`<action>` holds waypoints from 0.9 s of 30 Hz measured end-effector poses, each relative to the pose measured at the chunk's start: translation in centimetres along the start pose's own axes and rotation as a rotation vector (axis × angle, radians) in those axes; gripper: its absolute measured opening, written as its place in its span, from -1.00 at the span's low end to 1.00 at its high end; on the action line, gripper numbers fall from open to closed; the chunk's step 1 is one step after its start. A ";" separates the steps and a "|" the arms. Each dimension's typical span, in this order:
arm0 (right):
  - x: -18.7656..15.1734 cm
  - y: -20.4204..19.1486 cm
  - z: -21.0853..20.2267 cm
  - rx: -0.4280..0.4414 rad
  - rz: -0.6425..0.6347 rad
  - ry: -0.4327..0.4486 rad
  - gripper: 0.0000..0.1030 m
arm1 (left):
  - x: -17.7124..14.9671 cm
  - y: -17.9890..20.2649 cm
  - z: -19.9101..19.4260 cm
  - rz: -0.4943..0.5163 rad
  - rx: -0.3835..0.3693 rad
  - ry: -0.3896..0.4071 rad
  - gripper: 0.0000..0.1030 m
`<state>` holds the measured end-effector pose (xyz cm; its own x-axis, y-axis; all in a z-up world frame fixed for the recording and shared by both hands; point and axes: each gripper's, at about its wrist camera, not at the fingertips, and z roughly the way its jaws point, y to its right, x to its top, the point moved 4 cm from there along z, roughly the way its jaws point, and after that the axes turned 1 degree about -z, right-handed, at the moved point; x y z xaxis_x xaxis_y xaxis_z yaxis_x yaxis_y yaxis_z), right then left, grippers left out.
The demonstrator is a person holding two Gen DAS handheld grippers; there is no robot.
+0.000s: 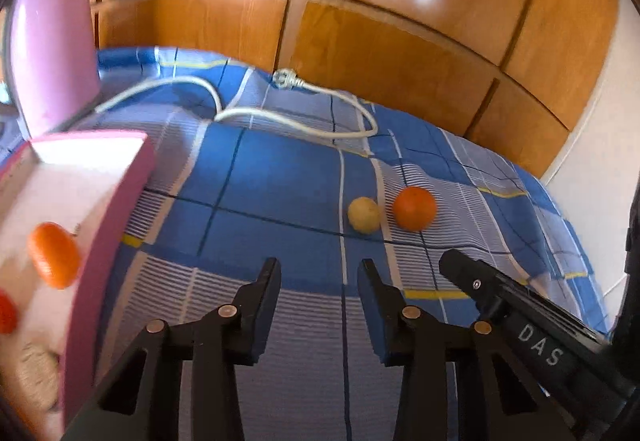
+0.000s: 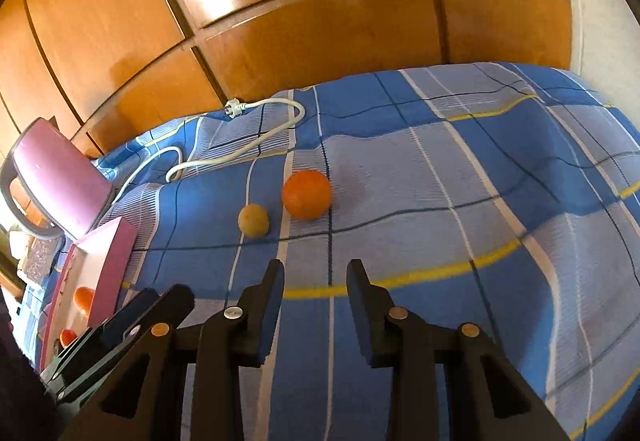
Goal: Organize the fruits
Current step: 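Grasp the last orange with right tool while left tool approaches the small yellow fruit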
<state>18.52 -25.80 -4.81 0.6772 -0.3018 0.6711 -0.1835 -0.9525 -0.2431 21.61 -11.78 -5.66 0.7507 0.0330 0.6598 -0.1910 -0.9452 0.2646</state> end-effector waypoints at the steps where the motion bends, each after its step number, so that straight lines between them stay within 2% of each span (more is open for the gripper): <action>1: 0.3 -0.1 0.4 -0.001 -0.006 0.000 -0.36 | -0.2 -0.4 0.6 -0.017 -0.008 -0.020 -0.22; 3: 0.9 -0.3 1.0 0.002 -0.010 0.003 -0.36 | -0.4 -1.0 1.6 -0.051 -0.021 -0.060 -0.25; 12: 3.2 -0.3 4.0 0.015 0.031 0.012 -0.36 | -0.2 -0.8 1.8 -0.045 -0.027 -0.057 -0.22; 16: 3.4 -0.5 4.8 0.000 0.015 0.023 -0.32 | -0.1 -0.5 2.0 -0.023 -0.002 -0.059 -0.22; 22: 3.2 -0.3 4.6 0.027 0.004 0.020 -0.37 | 0.4 -0.6 2.0 -0.043 -0.006 -0.057 -0.23; 27: 2.9 0.9 3.4 0.018 0.023 0.022 -0.39 | 1.0 -0.1 2.2 -0.031 -0.022 -0.057 -0.23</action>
<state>22.75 -27.38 -5.44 0.6570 -0.3242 0.6807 -0.1853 -0.9446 -0.2710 23.82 -12.36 -6.57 0.7912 0.0428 0.6101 -0.1805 -0.9367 0.2999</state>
